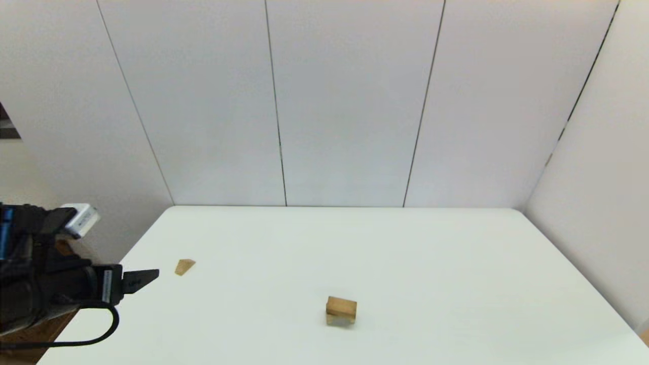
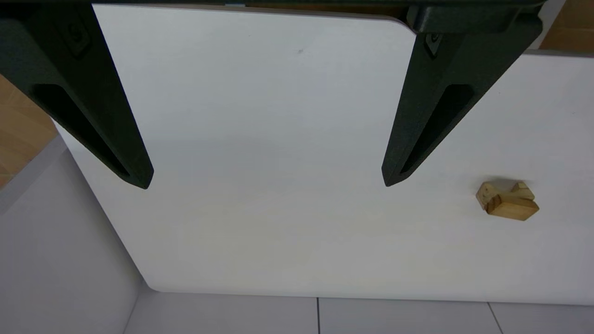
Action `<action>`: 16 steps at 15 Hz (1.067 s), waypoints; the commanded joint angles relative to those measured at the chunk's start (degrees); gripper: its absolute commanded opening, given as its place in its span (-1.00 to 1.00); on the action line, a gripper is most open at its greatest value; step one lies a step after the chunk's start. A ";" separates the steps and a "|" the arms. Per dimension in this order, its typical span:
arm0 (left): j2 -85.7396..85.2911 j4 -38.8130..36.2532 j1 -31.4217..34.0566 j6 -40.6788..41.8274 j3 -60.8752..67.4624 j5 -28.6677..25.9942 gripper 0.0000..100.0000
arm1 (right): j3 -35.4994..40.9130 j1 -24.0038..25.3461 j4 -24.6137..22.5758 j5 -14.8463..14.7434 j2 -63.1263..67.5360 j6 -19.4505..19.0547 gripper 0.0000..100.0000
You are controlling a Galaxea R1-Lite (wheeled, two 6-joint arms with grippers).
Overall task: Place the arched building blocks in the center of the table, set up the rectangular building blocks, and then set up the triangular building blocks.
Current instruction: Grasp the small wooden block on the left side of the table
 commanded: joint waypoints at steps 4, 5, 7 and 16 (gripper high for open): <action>32.47 -14.13 13.23 22.99 -8.13 -13.72 1.00 | 0.01 0.04 0.08 0.04 0.01 0.00 1.00; 33.96 -14.13 13.23 24.05 -8.84 -13.80 1.00 | 0.01 0.04 0.08 0.04 0.01 0.00 1.00; 36.95 -13.95 13.14 25.37 -11.21 -13.80 1.00 | 0.01 0.04 0.08 0.04 0.01 0.00 1.00; 41.61 -13.07 10.51 25.19 -20.26 -13.01 1.00 | 0.01 0.04 0.08 0.04 0.01 0.00 1.00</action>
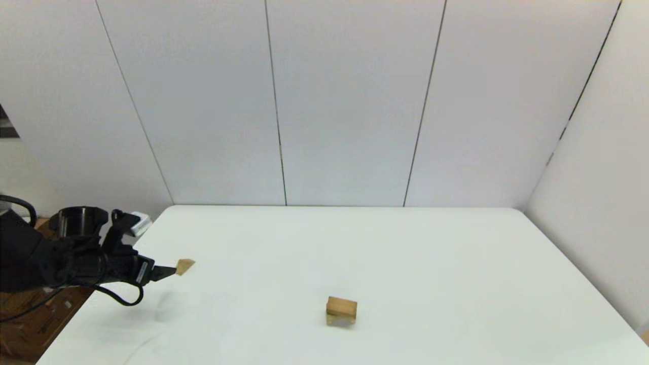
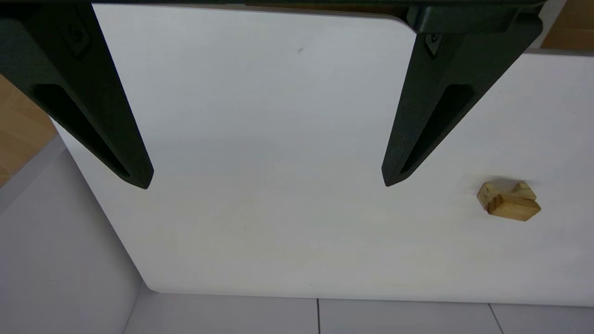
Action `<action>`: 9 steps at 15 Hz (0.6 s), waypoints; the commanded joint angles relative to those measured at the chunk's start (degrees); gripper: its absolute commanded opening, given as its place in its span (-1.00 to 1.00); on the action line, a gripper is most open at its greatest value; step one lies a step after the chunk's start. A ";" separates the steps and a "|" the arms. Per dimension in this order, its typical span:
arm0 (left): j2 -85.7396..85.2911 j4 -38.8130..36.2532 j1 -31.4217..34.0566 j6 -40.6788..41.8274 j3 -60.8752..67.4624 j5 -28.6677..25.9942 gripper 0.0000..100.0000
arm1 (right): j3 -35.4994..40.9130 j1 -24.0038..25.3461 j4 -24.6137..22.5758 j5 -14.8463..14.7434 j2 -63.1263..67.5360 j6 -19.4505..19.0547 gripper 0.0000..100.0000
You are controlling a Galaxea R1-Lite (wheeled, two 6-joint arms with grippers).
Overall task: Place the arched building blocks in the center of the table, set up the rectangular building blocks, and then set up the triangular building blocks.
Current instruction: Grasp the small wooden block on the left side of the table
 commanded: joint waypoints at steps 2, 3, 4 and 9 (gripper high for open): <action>3.06 -0.09 -3.19 -0.02 -2.96 1.36 1.00 | 0.01 0.01 0.08 0.02 -0.01 -0.03 1.00; 3.68 -0.18 -4.15 0.07 -3.75 2.07 1.00 | 0.01 0.01 0.08 0.02 -0.01 -0.03 1.00; 4.38 -0.18 -4.86 -0.02 -4.98 2.33 1.00 | 0.01 0.01 0.08 0.02 -0.01 -0.03 1.00; 6.05 4.66 -7.14 0.07 -10.43 4.70 1.00 | 0.01 0.01 0.08 0.02 -0.01 -0.03 1.00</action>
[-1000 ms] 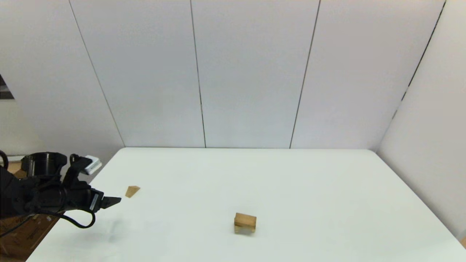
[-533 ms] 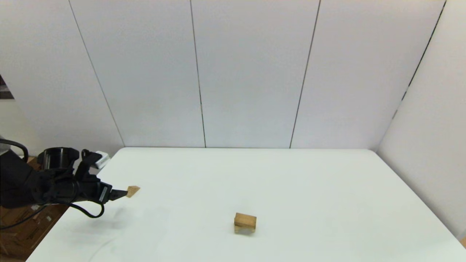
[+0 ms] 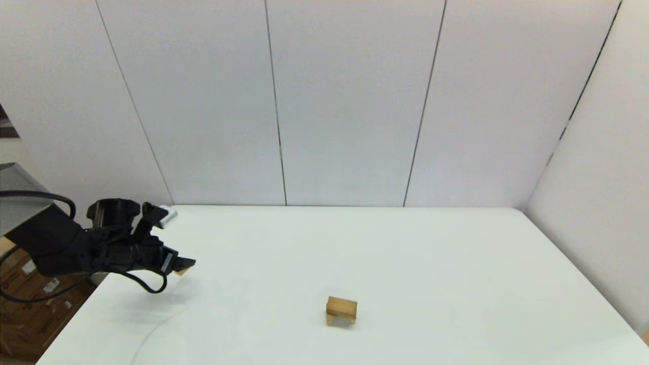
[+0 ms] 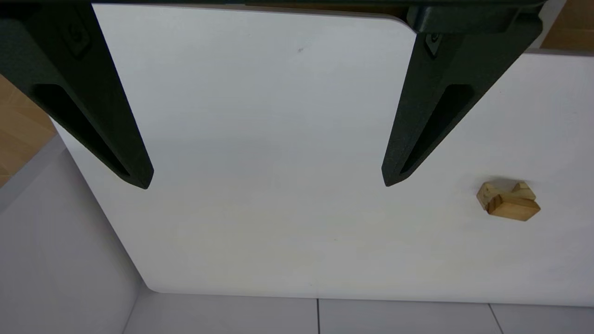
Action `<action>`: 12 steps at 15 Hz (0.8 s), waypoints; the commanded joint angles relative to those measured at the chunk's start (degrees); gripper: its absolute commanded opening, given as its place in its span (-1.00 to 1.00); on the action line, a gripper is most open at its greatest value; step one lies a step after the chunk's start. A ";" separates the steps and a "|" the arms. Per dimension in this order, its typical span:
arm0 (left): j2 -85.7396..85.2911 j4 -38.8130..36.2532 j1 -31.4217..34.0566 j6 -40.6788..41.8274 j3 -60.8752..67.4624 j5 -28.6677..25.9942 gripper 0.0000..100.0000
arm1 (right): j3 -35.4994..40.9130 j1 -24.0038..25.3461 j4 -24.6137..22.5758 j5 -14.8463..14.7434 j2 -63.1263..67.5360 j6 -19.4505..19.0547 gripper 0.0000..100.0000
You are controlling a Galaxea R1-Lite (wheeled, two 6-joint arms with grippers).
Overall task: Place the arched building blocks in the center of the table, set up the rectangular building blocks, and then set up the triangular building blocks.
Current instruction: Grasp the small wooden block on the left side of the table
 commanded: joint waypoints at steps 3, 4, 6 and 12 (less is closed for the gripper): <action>3.24 4.75 -1.26 0.15 -4.48 0.44 1.00 | 0.01 0.06 0.08 -0.01 -0.01 -0.03 1.00; 3.94 4.66 -1.26 0.15 -4.48 0.44 1.00 | 0.01 0.06 0.08 -0.01 -0.01 -0.03 1.00; 5.08 4.66 -1.17 0.15 -4.48 0.35 1.00 | 0.01 0.06 0.08 -0.01 -0.01 -0.03 1.00; 7.37 4.84 -0.65 0.15 -5.98 0.09 1.00 | 0.01 0.06 0.08 -0.01 -0.01 -0.03 1.00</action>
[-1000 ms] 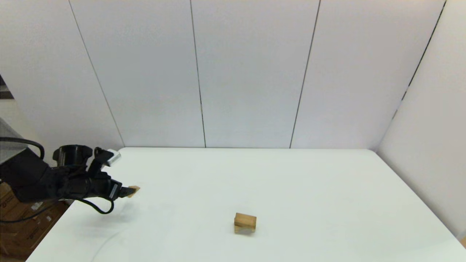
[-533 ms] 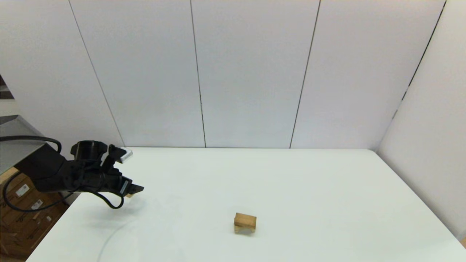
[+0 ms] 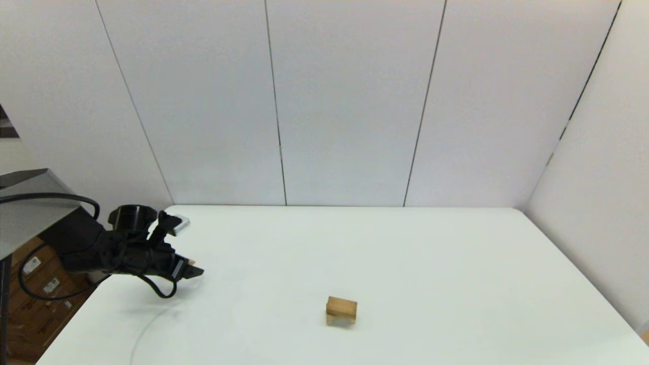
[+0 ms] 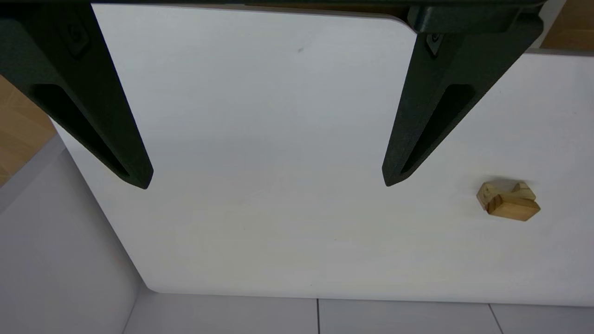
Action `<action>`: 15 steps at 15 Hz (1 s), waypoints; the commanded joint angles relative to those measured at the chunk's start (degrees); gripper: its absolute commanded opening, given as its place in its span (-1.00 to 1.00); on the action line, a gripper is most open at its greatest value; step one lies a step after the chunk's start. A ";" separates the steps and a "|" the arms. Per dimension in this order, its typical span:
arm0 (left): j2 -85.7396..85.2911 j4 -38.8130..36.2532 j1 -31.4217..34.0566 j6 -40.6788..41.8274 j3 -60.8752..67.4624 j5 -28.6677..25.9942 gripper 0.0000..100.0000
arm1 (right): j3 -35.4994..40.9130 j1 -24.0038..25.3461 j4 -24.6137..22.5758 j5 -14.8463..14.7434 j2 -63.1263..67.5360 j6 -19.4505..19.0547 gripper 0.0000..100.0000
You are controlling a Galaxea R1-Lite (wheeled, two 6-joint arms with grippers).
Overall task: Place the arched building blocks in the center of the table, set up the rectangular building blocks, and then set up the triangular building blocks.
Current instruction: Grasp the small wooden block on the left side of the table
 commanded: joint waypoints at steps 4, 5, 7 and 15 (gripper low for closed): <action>2.54 -0.30 1.58 0.07 -1.68 -0.25 1.00 | 0.01 -0.07 0.08 0.04 -0.01 -0.03 1.00; 2.72 -0.30 1.76 -0.02 -2.12 -0.25 1.00 | 0.01 0.01 0.08 0.04 -0.01 -0.03 1.00; 2.80 -0.21 2.02 -0.02 -2.47 -0.52 1.00 | 0.01 0.01 0.08 0.04 -0.01 -0.03 1.00; 3.59 -0.13 1.93 -0.02 -3.35 -0.69 -1.00 | 0.01 0.01 0.08 0.04 -0.01 -0.03 1.00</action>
